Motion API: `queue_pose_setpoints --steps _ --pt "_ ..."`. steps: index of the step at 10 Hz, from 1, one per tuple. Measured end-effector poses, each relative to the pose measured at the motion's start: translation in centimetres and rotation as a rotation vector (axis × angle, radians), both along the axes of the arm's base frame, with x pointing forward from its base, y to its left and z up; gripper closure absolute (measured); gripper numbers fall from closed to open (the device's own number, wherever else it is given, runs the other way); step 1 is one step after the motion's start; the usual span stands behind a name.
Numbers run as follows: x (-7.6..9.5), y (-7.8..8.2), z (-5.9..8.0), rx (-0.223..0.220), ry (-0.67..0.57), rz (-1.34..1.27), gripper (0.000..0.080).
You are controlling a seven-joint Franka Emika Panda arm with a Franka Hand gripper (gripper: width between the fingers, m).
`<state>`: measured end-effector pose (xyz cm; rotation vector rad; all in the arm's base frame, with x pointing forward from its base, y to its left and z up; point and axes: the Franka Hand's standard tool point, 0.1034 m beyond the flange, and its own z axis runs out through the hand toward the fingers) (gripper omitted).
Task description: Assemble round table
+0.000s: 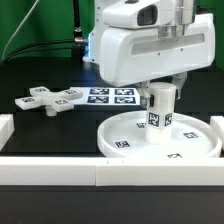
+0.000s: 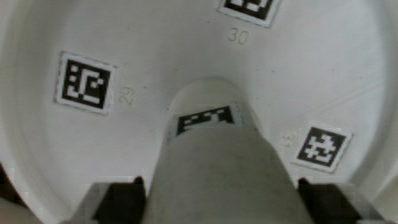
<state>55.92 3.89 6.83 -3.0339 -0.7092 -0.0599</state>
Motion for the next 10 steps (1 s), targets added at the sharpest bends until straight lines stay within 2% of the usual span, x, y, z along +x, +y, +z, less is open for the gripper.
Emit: queue_pose_setpoints --steps 6,10 --pt "0.06 -0.04 0.02 0.023 0.005 -0.419 0.039" --pt "-0.09 -0.12 -0.06 0.081 0.001 -0.881 0.039"
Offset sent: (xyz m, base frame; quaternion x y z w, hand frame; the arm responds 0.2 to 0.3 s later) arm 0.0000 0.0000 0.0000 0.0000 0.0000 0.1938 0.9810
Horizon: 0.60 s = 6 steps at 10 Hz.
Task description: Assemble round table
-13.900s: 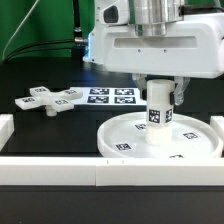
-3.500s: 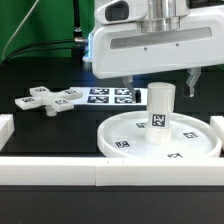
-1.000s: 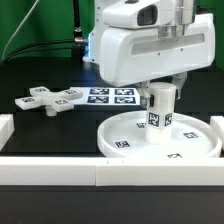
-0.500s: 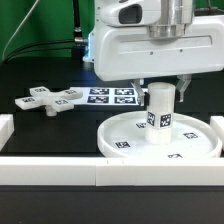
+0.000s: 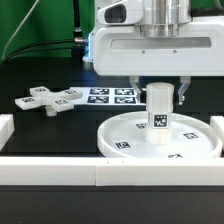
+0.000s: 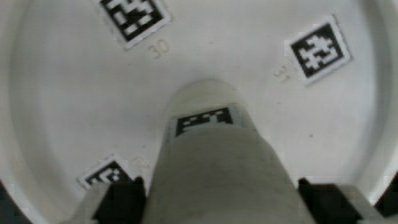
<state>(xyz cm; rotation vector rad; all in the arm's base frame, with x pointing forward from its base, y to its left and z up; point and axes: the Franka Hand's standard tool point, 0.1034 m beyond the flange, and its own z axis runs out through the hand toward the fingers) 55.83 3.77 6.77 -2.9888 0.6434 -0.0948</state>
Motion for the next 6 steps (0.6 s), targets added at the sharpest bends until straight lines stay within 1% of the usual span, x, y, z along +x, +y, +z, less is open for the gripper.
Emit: queue_pose_setpoints --steps 2,4,6 --pt "0.04 0.02 0.0 0.03 0.01 -0.203 0.039" --pt "0.12 0.03 0.04 0.036 0.013 -0.273 0.039" --pt "0.14 0.04 0.06 0.053 0.022 -0.389 0.039"
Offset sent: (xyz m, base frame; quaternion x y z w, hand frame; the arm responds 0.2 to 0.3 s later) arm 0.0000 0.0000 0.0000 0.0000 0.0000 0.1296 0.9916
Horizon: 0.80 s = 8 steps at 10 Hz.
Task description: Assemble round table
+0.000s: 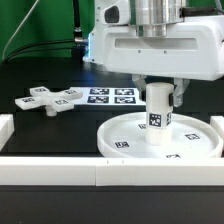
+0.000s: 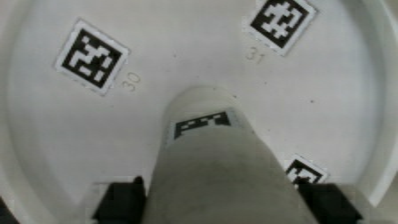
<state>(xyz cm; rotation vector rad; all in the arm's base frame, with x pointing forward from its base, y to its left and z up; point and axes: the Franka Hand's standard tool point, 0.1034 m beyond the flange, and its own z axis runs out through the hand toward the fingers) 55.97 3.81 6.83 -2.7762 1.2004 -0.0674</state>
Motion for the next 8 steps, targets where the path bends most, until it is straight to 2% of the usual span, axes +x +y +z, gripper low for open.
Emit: queue_pose_setpoints --steps 1,3,8 --pt "0.0 -0.01 0.0 0.011 0.005 -0.071 0.039" --pt "-0.05 0.07 0.03 0.064 0.024 -0.303 0.039" --pt "-0.18 0.11 -0.12 0.162 0.097 -0.766 0.039"
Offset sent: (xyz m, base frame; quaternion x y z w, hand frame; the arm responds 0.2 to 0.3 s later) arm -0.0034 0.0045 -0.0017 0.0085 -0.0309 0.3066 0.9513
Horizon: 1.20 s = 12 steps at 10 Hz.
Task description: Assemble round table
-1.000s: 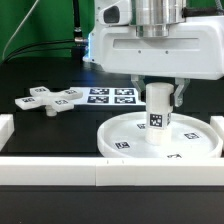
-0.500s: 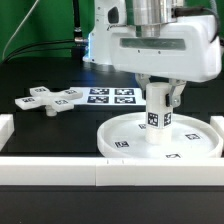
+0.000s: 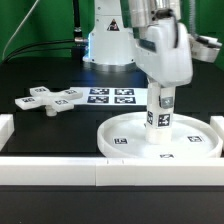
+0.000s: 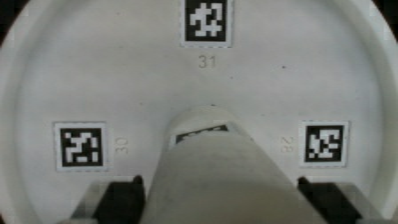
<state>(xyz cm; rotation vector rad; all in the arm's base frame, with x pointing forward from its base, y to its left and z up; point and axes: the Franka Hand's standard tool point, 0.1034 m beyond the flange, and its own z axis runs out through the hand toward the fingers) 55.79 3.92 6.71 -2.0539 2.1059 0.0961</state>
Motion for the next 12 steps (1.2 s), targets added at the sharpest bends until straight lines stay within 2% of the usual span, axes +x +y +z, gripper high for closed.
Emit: queue_pose_setpoints --steps 1,2,3,4,5,6,10,12 --pt "0.0 0.0 0.0 0.005 0.006 -0.016 0.039" --pt "0.0 0.2 0.0 0.014 0.012 -0.056 0.0311" --pt "0.0 0.2 0.0 0.012 0.01 -0.04 0.0311" --pt "0.0 0.2 0.0 0.006 0.005 0.003 0.0199" --pt "0.3 0.6 0.2 -0.006 -0.003 0.105 0.016" --pt "0.7 1.1 0.6 -0.009 -0.012 0.162 0.016" --pt "0.5 0.9 0.4 -0.034 -0.061 0.428 0.0151" --pt "0.1 1.3 1.1 -0.053 -0.077 0.656 0.0151"
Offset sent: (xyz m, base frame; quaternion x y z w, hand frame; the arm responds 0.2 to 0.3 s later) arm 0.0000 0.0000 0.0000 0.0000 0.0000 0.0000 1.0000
